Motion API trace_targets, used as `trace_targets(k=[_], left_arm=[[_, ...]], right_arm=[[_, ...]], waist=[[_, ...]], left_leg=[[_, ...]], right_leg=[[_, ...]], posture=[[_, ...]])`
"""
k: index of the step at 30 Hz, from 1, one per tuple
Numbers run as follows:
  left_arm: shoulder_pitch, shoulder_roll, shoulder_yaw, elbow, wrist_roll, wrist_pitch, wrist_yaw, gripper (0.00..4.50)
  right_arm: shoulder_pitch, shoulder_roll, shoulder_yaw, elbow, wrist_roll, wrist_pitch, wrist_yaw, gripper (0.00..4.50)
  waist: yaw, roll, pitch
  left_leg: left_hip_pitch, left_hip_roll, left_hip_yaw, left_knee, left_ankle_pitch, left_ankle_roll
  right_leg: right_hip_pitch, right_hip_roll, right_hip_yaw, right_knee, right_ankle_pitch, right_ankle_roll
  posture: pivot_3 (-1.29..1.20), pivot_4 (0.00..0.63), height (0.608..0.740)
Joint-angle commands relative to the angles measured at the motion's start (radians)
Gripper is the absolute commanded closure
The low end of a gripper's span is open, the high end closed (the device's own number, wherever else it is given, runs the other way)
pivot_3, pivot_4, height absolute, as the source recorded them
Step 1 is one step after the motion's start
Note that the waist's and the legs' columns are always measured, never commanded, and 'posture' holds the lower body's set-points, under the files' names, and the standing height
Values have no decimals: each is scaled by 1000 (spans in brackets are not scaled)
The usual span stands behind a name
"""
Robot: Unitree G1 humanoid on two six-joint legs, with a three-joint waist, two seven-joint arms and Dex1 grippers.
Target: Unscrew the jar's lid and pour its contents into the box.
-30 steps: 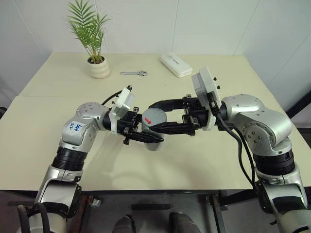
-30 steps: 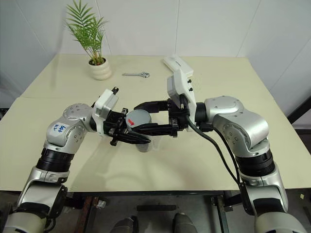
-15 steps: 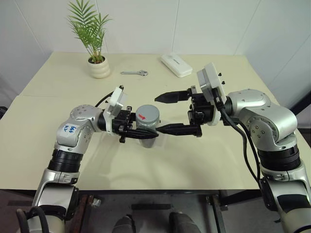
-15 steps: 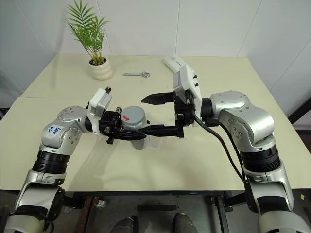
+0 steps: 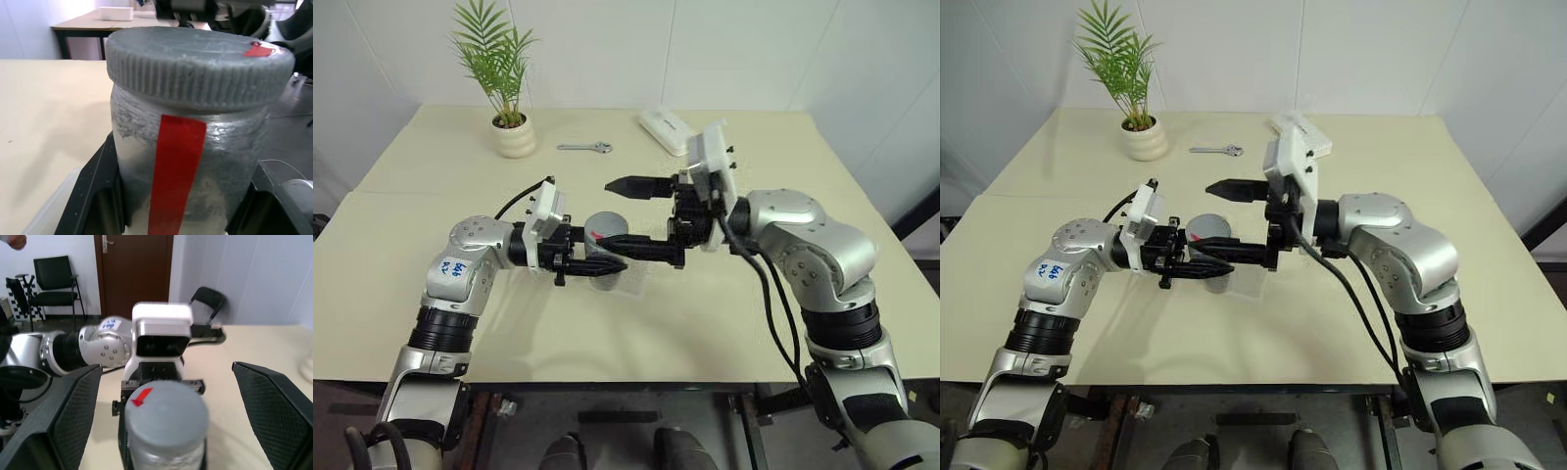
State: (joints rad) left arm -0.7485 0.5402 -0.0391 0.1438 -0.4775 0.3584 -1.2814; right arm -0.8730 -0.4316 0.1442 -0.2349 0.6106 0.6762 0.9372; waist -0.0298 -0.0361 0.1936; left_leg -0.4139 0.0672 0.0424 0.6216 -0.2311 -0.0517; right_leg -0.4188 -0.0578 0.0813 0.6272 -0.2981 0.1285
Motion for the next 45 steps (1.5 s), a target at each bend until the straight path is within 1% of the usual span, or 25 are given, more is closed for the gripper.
trace_targets(k=[1,10,13,19,21,26,33,36,41,42,45], left_arm=[[5,-9,10,-27,-7,-5,13,2569],[27,-12,19,-74,-24,19,36,2569],[30,-12,19,-80,-25,21,40,2569],[31,-11,18,-87,-25,21,48,2569],[35,-11,19,-96,-26,24,53,2569],[51,-7,25,-115,-30,28,66,2569],[61,-5,39,-117,-25,25,73,2569],[62,-3,44,-111,-21,19,75,2569],[56,-7,45,-100,-15,9,83,2569],[55,-7,44,-99,-15,9,83,2569],[47,-16,35,-94,-11,6,87,2569]], right_arm=[[-4,17,13,-6,-35,-52,-4,26],[-23,26,10,101,-99,-131,22,26],[-30,21,-1,130,-99,-133,32,26],[-62,-3,-18,189,-77,-117,100,26],[-90,-13,-32,243,-83,-134,121,26],[-115,-63,-62,349,-77,-166,214,26],[-91,-186,-83,463,-102,-200,355,26],[-87,-214,-88,462,-105,-201,389,26],[-83,-203,-105,386,-63,-153,394,26],[-84,-190,-108,362,-52,-145,379,26],[-87,-94,-103,249,-17,-115,274,26]], waist=[[0,0,0],[-1,0,0],[-1,0,0],[-1,0,0],[-2,0,0],[0,0,0],[2,0,0],[-2,0,0],[-7,2,1],[-6,2,1],[-8,2,1]], left_leg=[[0,0,0,0,0,0],[-1,0,0,0,0,0],[-1,0,0,0,0,0],[-1,0,0,0,0,0],[-1,0,0,0,0,0],[-1,0,0,1,0,0],[-4,0,0,3,-1,1],[-7,0,0,5,-1,1],[-8,0,1,6,-1,1],[-8,0,1,6,0,1],[-8,0,1,8,0,1]], right_leg=[[0,0,0,0,0,0],[-1,0,0,1,0,0],[-1,0,0,1,0,0],[-1,0,0,1,0,0],[-1,0,0,1,0,0],[-1,0,0,1,0,0],[-2,0,-1,0,0,1],[-6,0,0,2,1,1],[-9,0,1,5,1,1],[-9,0,1,5,1,1],[-9,0,2,7,1,1]], posture=[[0,150,740],[0,150,740],[0,150,740],[0,150,740],[0,150,740],[0,150,740],[0,150,740],[0,150,740],[0,150,740],[0,150,740],[0,150,740]])
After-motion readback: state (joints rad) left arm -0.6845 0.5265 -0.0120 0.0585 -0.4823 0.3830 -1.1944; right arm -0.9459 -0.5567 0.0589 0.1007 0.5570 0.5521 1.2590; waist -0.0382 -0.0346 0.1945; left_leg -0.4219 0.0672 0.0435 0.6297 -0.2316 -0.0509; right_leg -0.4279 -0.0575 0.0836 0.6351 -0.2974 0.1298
